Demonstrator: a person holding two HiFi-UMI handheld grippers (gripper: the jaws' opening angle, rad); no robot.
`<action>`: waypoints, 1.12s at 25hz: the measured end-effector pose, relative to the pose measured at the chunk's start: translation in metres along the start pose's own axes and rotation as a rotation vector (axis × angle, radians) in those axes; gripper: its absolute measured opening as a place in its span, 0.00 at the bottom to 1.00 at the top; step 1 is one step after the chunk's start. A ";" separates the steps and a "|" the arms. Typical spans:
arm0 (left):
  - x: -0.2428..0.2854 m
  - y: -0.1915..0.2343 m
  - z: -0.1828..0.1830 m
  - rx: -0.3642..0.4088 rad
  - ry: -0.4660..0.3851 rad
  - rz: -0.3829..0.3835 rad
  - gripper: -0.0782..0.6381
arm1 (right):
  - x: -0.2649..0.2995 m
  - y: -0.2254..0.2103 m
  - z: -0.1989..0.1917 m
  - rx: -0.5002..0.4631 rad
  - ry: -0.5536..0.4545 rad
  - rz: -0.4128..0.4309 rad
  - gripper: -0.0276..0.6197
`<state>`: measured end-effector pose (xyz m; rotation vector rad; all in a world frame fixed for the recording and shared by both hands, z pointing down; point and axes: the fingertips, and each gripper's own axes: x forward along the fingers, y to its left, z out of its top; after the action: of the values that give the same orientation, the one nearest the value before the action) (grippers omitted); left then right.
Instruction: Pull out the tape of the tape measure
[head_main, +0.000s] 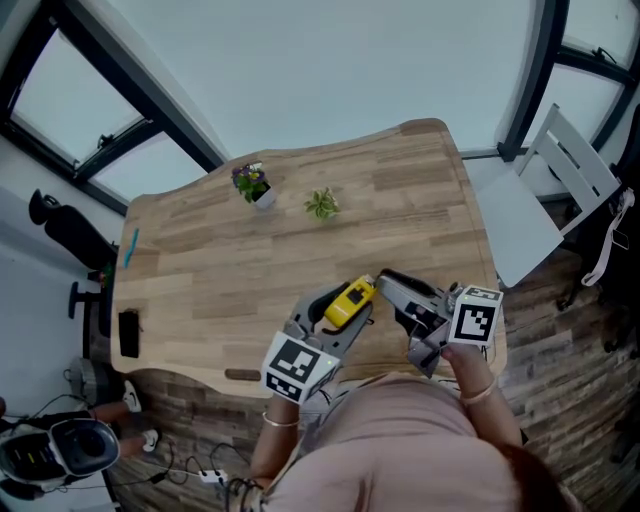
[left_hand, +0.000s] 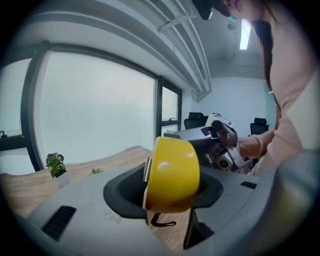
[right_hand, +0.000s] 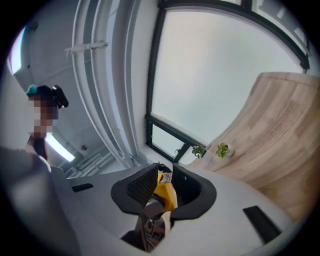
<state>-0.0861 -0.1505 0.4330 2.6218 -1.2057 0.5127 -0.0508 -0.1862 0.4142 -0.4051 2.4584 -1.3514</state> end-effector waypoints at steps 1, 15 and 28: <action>-0.001 0.000 0.000 0.000 -0.004 -0.001 0.37 | 0.000 0.001 0.000 0.027 -0.004 0.020 0.14; -0.008 -0.015 0.008 0.043 -0.055 -0.038 0.37 | 0.000 0.010 -0.013 0.359 -0.013 0.203 0.12; 0.010 -0.024 -0.010 0.152 0.065 -0.062 0.36 | -0.018 -0.017 -0.017 0.424 -0.022 0.099 0.09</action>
<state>-0.0637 -0.1385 0.4448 2.7344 -1.1024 0.6977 -0.0391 -0.1749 0.4396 -0.1913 2.0647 -1.7534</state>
